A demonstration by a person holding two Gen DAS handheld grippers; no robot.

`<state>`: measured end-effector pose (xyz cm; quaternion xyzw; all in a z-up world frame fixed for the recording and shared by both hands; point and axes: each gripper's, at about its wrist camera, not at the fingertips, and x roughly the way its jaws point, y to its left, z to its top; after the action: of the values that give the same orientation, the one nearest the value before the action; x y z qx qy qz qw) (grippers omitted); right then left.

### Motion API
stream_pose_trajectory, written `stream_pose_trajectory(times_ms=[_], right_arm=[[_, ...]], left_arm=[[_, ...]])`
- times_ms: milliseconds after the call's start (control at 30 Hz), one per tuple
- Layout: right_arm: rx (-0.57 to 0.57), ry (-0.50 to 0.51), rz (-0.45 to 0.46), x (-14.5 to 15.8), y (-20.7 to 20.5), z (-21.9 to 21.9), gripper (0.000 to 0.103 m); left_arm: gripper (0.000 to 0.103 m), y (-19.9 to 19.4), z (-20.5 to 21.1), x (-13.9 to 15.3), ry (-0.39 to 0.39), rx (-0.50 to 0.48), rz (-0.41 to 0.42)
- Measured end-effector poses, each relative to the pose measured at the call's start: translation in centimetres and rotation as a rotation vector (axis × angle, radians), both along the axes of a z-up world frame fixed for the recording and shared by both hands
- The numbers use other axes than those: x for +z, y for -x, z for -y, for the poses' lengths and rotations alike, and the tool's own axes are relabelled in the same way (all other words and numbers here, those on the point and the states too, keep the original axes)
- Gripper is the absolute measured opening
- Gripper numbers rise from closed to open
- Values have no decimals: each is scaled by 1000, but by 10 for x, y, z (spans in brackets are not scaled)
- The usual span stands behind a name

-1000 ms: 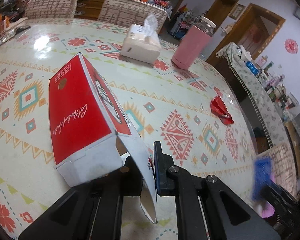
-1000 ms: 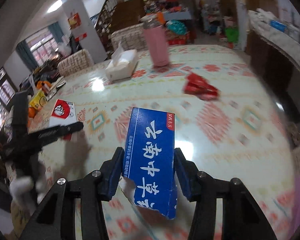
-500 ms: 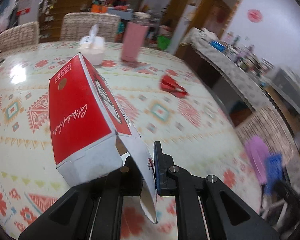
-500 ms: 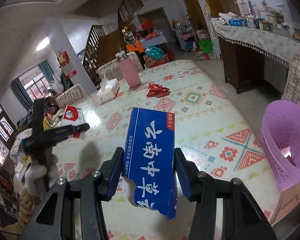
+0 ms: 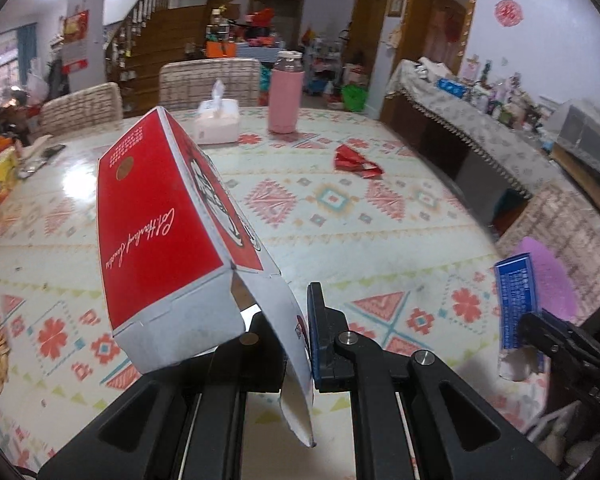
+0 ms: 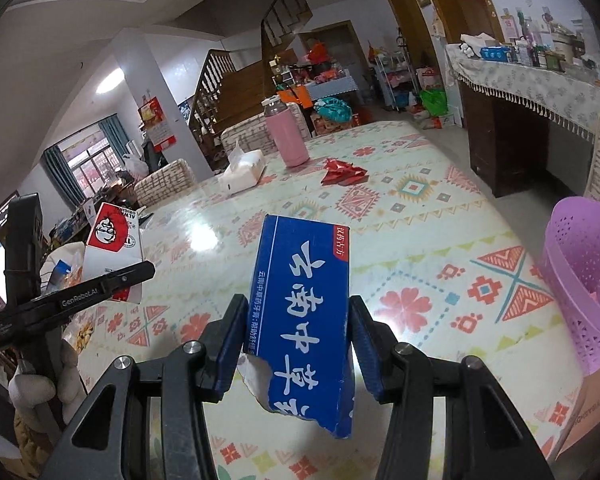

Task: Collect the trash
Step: 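Lift the blue box with the right tool while the left holds the KFC box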

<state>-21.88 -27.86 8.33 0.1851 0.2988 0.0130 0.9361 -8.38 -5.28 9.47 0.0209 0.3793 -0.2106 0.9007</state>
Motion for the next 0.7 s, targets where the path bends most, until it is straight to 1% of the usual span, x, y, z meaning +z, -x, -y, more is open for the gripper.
stream_pose_trajectory(times_ms=[200, 367, 700], right_arm=[[8, -1, -8, -8, 2, -2, 55], [10, -10, -17, -13, 0, -1, 55], [10, -11, -36, -19, -5, 0, 55]], left_arm=[[9, 2, 5, -9, -79, 49, 10], [9, 2, 7, -11, -127, 75, 34], [9, -1, 11, -17, -157, 81, 36]])
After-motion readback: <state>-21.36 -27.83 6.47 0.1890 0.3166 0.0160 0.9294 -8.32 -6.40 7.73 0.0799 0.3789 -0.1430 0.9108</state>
